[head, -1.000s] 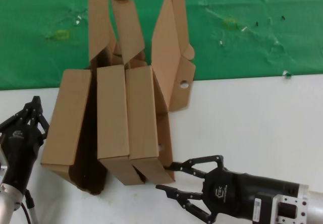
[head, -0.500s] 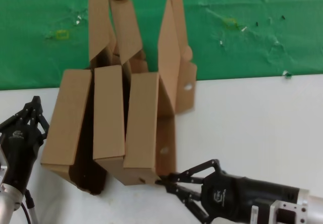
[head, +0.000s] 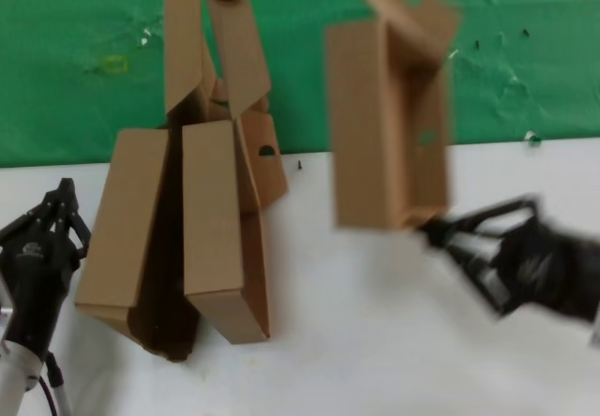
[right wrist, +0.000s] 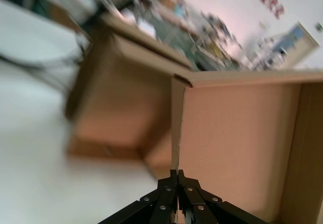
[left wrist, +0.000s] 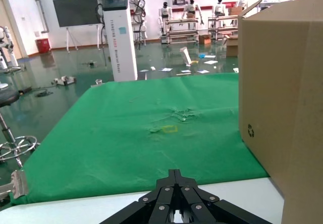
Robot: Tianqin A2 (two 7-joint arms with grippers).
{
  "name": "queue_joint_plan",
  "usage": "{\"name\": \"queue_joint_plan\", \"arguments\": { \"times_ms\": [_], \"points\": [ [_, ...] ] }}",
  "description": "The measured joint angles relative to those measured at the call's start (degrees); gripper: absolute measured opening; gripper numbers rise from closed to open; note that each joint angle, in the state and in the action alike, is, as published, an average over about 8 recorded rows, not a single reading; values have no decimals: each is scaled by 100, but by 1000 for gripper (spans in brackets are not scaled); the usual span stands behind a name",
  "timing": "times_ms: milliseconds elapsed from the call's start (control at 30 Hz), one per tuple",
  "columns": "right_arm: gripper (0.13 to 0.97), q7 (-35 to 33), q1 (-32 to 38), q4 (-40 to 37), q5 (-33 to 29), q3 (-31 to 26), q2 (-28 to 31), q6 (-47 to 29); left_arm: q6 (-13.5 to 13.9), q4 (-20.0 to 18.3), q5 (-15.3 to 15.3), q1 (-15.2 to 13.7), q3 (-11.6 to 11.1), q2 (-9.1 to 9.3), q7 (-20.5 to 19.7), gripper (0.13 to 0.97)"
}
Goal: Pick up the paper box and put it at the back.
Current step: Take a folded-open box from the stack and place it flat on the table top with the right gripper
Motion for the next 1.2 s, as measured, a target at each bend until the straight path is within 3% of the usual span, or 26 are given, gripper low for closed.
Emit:
{"name": "queue_joint_plan", "arguments": {
  "times_ms": [167, 300, 400, 633, 900, 1033, 1200],
  "points": [
    [149, 1078, 339, 38, -869, 336, 535, 262, 0, 0, 0, 0, 0, 0, 0, 143],
    [149, 1985, 1119, -85, -1910, -119, 876, 337, 0, 0, 0, 0, 0, 0, 0, 143],
    [149, 2385, 1907, -315, -2707, -709, 820, 84, 0, 0, 0, 0, 0, 0, 0, 143],
    [149, 3006, 3836, -1367, -4617, -2238, -179, -1112, 0, 0, 0, 0, 0, 0, 0, 143],
    [149, 4437, 5590, -2680, -6744, -4040, -1059, -1890, 0, 0, 0, 0, 0, 0, 0, 143],
    [149, 4794, 5920, -3055, -7645, -4280, -1511, -2116, 0, 0, 0, 0, 0, 0, 0, 143],
    [149, 4837, 6024, -3327, -8305, -4163, -1996, -2270, 0, 0, 0, 0, 0, 0, 0, 143]
  ]
}}
